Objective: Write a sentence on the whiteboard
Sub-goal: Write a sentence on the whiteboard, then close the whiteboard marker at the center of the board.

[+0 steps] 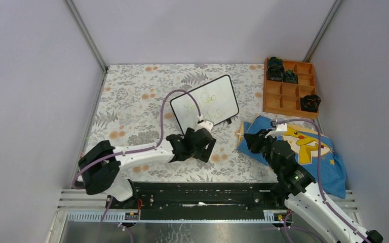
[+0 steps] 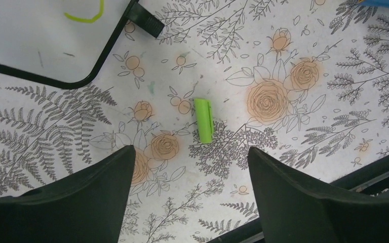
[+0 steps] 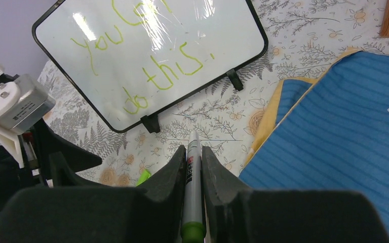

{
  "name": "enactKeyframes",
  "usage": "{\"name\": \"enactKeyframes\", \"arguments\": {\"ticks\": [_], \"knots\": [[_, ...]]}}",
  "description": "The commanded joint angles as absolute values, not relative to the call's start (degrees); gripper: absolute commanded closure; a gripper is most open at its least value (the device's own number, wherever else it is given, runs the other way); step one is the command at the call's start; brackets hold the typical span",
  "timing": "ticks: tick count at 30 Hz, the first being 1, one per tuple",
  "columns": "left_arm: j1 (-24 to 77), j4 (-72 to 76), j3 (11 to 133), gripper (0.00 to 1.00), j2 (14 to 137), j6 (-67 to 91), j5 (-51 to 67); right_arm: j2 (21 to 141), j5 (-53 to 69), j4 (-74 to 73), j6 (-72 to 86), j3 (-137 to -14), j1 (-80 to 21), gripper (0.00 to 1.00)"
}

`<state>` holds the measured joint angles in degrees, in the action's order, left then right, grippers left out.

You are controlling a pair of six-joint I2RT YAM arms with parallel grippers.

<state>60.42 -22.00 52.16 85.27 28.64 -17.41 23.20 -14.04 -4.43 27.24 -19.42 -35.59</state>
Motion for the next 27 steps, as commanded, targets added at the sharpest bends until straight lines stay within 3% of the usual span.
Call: {"name": "enactKeyframes", "arguments": {"ticks": [1, 6, 17, 27], "knots": [[61.1, -22.8, 56.8, 0.19, 89.3, 28.9, -17.3, 24.0, -13.9, -1.9, 26.9, -20.0, -35.9, 1.0], [61.1, -23.7, 58.7, 0.33, 95.3, 28.6, -16.5, 21.2, -14.5, -3.3, 27.1, -19.7, -35.9, 1.0], [59.5, -23.5, 60.7, 0.5, 102.0, 27.8, -15.8, 14.2, -17.5, -6.7, 27.9, -18.8, -35.9, 1.0], [56.4, -23.9, 61.5, 0.58, 103.0, 27.7, -11.5, 13.9, -18.7, -6.3, 27.6, -18.6, -35.9, 1.0]]}}
